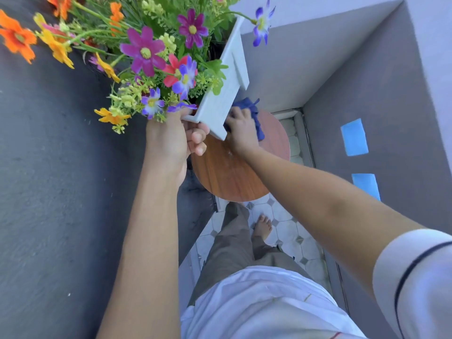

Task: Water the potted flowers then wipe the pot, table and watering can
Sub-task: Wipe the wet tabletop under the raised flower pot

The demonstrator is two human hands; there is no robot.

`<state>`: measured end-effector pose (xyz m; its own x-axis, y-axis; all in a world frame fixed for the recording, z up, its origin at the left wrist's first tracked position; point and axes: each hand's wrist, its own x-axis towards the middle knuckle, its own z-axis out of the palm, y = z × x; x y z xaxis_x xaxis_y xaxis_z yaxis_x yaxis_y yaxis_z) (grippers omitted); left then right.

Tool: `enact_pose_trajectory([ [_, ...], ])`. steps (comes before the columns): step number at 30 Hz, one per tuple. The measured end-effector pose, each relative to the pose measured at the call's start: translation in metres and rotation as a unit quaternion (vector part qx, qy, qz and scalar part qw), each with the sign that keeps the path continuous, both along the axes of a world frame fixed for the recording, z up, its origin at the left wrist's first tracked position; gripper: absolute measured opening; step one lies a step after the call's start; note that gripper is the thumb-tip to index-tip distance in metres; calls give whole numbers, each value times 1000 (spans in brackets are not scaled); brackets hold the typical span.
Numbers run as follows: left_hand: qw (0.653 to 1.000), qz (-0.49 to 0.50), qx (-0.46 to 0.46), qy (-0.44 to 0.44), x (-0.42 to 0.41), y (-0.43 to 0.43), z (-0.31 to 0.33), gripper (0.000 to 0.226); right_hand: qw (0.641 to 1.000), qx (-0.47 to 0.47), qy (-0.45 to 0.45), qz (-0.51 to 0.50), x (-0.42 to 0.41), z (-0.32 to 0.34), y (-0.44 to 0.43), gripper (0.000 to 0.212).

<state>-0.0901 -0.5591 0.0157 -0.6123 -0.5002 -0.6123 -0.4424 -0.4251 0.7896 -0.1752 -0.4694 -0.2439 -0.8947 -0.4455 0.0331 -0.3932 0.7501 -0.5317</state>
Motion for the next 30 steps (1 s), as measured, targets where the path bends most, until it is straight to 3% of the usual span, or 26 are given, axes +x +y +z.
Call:
enact_pose_trajectory([
  [3, 1000, 7, -8, -2, -1, 0, -2, 25, 985, -26, -37, 165, 43, -7, -13, 32],
  [6, 1000, 11, -1, -3, -1, 0, -3, 25, 943, -6, -55, 329, 86, -5, -24, 31],
  [10, 1000, 11, -1, -9, -1, -2, -3, 24, 916, 18, -24, 400, 77, -10, -26, 36],
  [12, 1000, 7, -4, -7, -1, -1, -1, 24, 925, 2, 8, 379, 58, -2, -25, 35],
  [17, 1000, -3, -14, -4, 1, 0, 3, 31, 995, 17, -14, 97, 0, 12, -16, 28],
  [19, 1000, -7, -18, -5, 2, 0, 4, 30, 998, 5, -48, -39, -21, 2, 3, 32],
  [21, 1000, -9, -14, -2, 1, 0, 5, 30, 993, -7, -56, -102, -24, 0, 22, 38],
  [26, 1000, -13, -12, -8, 3, 0, 5, 29, 986, -4, -107, -129, 14, 5, 35, 48],
  [30, 1000, -1, -21, -15, 2, -1, 1, 30, 991, -15, -110, 77, 87, 1, 28, 47],
])
